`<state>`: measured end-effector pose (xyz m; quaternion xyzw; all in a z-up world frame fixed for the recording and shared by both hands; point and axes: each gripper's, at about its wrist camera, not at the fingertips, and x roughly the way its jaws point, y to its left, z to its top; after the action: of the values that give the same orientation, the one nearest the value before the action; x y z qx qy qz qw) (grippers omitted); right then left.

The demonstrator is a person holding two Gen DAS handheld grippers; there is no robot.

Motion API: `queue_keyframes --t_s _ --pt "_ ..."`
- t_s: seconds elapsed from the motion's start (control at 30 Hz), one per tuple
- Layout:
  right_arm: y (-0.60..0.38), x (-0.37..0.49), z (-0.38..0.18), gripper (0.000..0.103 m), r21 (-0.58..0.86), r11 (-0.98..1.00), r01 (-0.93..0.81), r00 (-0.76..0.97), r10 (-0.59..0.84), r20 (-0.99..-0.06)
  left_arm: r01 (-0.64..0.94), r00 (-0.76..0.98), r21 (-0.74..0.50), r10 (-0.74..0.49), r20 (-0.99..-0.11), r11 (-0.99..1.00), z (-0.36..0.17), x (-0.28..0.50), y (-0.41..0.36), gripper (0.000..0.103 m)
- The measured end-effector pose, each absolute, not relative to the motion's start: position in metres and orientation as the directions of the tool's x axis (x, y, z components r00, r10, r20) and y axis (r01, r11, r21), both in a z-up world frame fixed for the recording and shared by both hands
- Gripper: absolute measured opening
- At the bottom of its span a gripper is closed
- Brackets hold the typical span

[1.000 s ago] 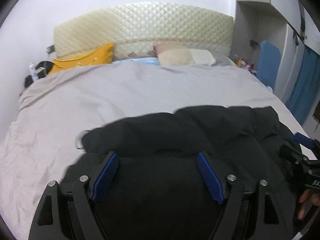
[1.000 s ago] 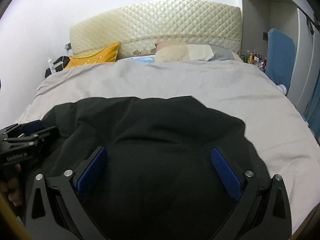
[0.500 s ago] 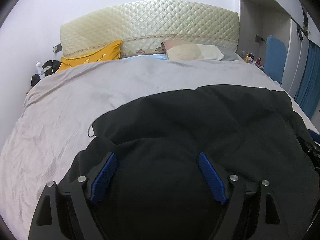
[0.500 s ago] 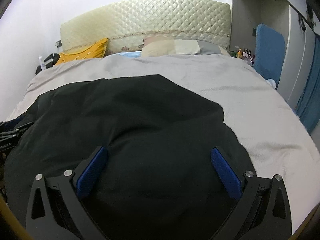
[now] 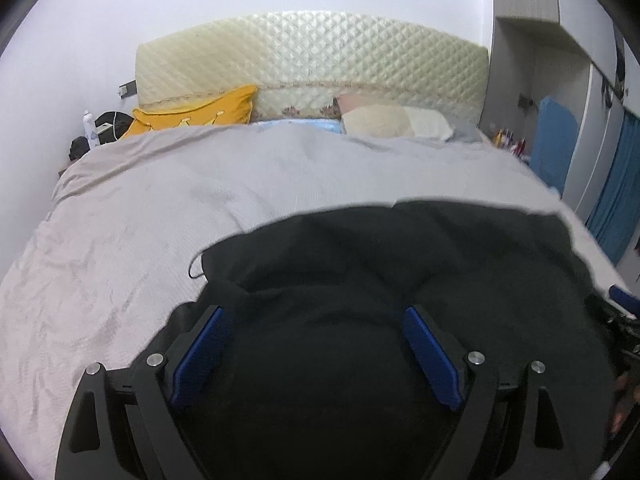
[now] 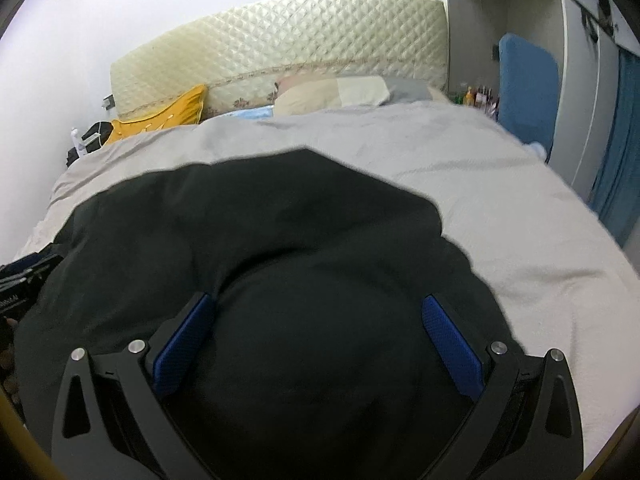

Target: Fold large clothes

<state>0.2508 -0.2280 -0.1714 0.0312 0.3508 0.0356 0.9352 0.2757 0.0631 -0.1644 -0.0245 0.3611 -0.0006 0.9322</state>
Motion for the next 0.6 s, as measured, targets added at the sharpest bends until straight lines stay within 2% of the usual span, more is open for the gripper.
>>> queue_keyframes --t_s 0.1,0.23,0.33,0.6 --pt "-0.226 0.241 -0.146 0.103 0.109 0.993 -0.045 0.769 0.104 -0.631 -0.031 0.764 -0.087 -0.032 -0.645 0.996 -0.131 0.261 0.065 0.090" --pt "-0.225 0.219 -0.096 0.103 0.119 0.992 -0.033 0.803 0.098 -0.589 0.002 0.780 -0.064 -0.042 -0.624 0.998 -0.092 0.238 0.053 0.090" --pt "-0.221 0.197 -0.059 0.103 0.076 0.996 -0.035 0.828 0.072 -0.556 0.024 0.776 -0.051 -0.050 -0.629 0.998 -0.058 0.217 0.038 0.090" --pt "-0.219 0.119 0.027 0.103 0.115 0.991 -0.066 0.920 0.105 -0.378 0.079 0.840 -0.001 -0.067 -0.538 0.997 0.012 0.150 0.005 0.094"
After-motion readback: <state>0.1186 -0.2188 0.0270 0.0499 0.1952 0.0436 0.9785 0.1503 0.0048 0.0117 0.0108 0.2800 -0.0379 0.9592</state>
